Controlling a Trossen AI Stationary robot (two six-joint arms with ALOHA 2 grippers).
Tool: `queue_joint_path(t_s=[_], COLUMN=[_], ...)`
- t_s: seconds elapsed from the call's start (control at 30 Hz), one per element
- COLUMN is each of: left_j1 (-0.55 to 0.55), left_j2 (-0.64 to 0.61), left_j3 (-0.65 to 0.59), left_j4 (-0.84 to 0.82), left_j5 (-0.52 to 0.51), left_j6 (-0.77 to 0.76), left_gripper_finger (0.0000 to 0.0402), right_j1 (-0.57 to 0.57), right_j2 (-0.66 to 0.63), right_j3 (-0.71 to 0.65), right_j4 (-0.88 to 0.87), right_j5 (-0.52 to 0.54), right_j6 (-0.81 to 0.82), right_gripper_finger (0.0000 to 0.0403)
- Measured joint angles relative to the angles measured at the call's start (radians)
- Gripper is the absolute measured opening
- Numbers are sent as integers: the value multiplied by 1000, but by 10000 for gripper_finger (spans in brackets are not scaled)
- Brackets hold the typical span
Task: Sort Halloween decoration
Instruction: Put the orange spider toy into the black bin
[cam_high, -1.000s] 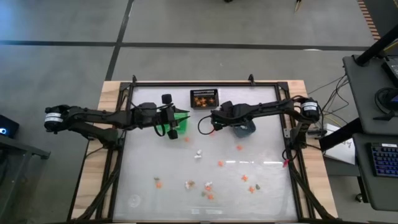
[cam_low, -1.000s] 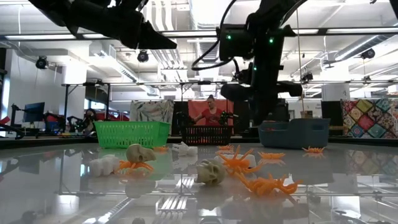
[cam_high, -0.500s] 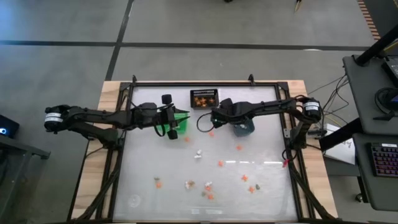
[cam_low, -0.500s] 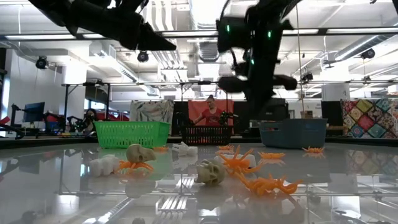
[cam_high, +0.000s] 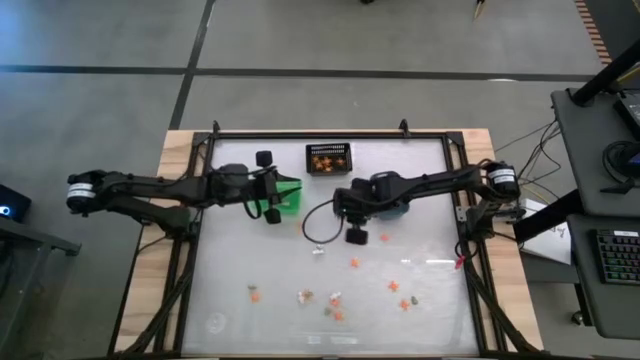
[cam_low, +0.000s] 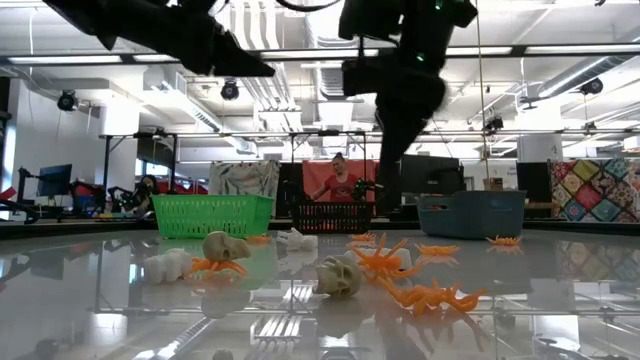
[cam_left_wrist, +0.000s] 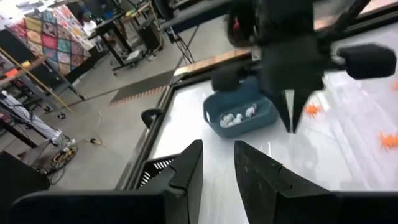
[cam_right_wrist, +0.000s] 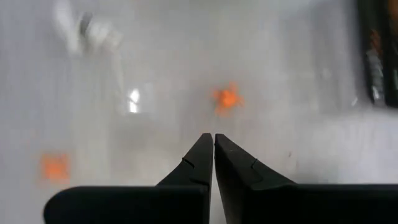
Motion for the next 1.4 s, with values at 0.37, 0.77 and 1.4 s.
queue_joint_path(t_s=[0.37,0.77,1.4], left_j1=[0,0,0], left_j2=[-106,-68,-60], left_j3=[-14,-15,-15], left_j4=[-25,-26,4], left_j5=[1,1,3], left_j6=[-29,-92,-216], left_gripper_finger=[75,75,75], right_j1=[-65,-103,-122], right_j2=[20,20,22], right_j3=[-30,-36,-144], right_j4=[122,162,318], right_j5=[59,54,-156], right_j6=[-322,-239,-268], right_gripper_finger=[9,81,170])
